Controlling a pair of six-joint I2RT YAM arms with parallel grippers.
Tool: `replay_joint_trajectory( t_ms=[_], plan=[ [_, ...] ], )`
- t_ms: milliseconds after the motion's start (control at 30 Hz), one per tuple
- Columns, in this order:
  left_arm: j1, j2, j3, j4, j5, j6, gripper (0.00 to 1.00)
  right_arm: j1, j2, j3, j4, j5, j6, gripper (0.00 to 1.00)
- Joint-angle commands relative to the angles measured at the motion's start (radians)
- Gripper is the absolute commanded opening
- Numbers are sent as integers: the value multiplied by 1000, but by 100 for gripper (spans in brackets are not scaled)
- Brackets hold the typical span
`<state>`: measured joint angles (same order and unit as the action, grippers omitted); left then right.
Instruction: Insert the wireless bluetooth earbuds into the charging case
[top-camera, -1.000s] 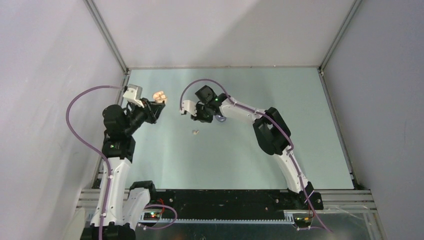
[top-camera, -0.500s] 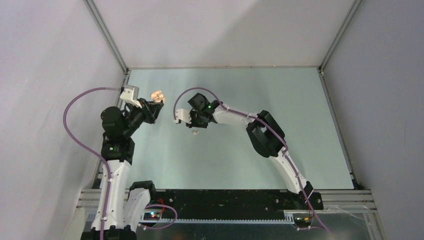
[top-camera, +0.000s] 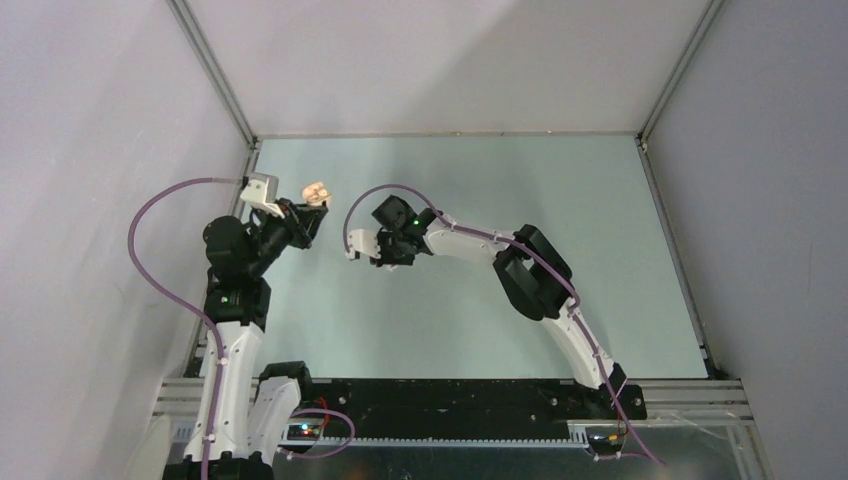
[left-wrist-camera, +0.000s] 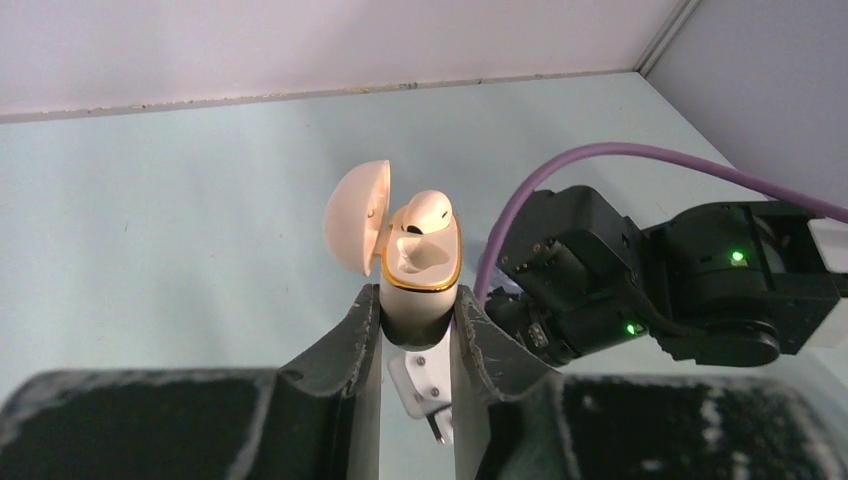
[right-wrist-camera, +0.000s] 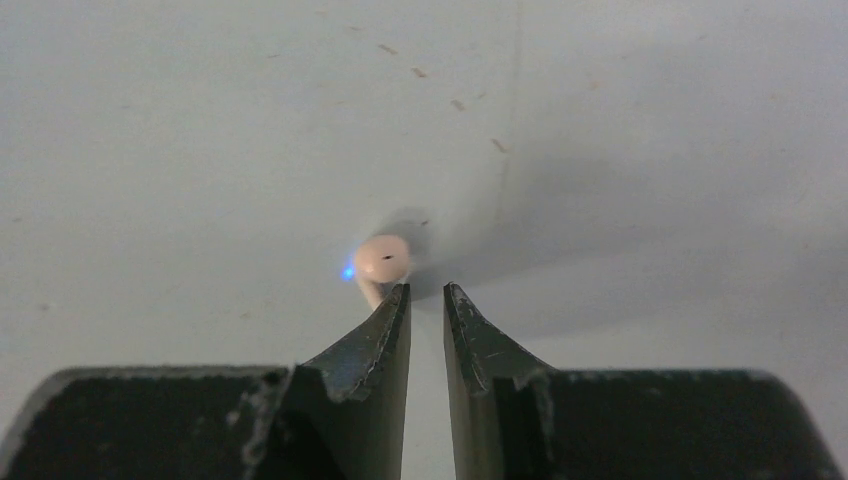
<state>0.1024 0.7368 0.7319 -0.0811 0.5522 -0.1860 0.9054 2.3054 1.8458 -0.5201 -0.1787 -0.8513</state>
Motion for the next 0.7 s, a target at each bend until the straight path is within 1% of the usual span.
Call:
replay_joint_trajectory(
  t_ms=[0,167,333,667],
  plan=[
    [9,-18,-12,72,3,-28,0,26,-69,-44,-45,4,-2,23],
    [9,-22,-31,110,6,-41,0,29,-83,-42,-63,3,26,24],
    [10,-28,-46,111,7,-40,0,28,-64,-17,-64,-5,48,26],
    [10,-41,-55,92,11,-21,0,-4,-6,81,-163,-134,20,28]
  ],
)
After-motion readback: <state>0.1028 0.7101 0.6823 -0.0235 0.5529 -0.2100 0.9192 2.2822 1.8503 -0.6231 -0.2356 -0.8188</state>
